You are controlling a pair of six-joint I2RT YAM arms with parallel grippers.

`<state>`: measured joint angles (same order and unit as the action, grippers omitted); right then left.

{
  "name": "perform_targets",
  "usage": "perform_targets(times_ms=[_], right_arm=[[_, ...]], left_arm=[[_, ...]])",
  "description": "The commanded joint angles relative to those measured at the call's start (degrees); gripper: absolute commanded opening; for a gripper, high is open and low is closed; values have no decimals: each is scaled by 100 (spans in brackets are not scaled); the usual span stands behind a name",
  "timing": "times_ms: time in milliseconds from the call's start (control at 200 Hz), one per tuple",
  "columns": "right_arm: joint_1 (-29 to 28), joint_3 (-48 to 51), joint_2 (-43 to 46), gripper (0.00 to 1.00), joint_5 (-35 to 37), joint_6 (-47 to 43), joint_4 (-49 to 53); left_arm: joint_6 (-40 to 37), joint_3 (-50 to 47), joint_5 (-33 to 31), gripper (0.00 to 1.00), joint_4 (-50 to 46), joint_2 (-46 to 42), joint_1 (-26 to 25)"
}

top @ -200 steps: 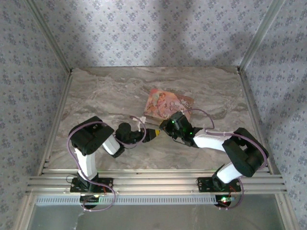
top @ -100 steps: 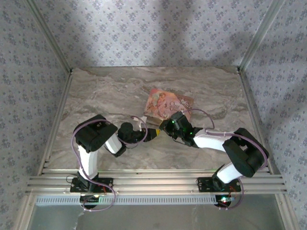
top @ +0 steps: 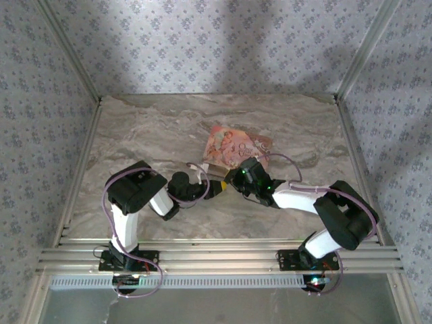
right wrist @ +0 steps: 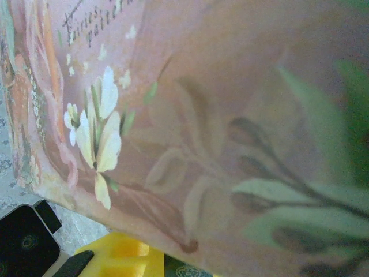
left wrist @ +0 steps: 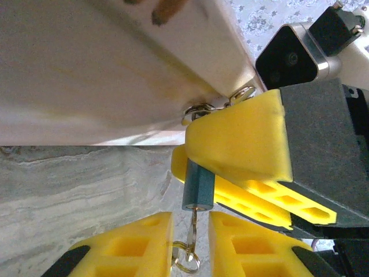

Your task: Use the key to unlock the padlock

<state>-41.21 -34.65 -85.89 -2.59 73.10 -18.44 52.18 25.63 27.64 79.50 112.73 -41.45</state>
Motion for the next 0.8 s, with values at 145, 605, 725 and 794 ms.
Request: perform_targets(times_ms=[145, 605, 725, 794], right_arm=[[8, 8, 72, 0, -218, 407, 117], [19, 29, 167, 0, -199, 371, 207], [-9, 20, 160, 0, -191, 366, 221], [-33, 12, 134, 0, -197, 363, 235]], left_arm=[[-30, -40, -17, 21, 118, 67, -47], [-114, -187, -155, 5, 118, 39, -50], [-118, -95, -88, 0, 118, 19, -56], [-105, -45, -58, 0, 118, -29, -55]])
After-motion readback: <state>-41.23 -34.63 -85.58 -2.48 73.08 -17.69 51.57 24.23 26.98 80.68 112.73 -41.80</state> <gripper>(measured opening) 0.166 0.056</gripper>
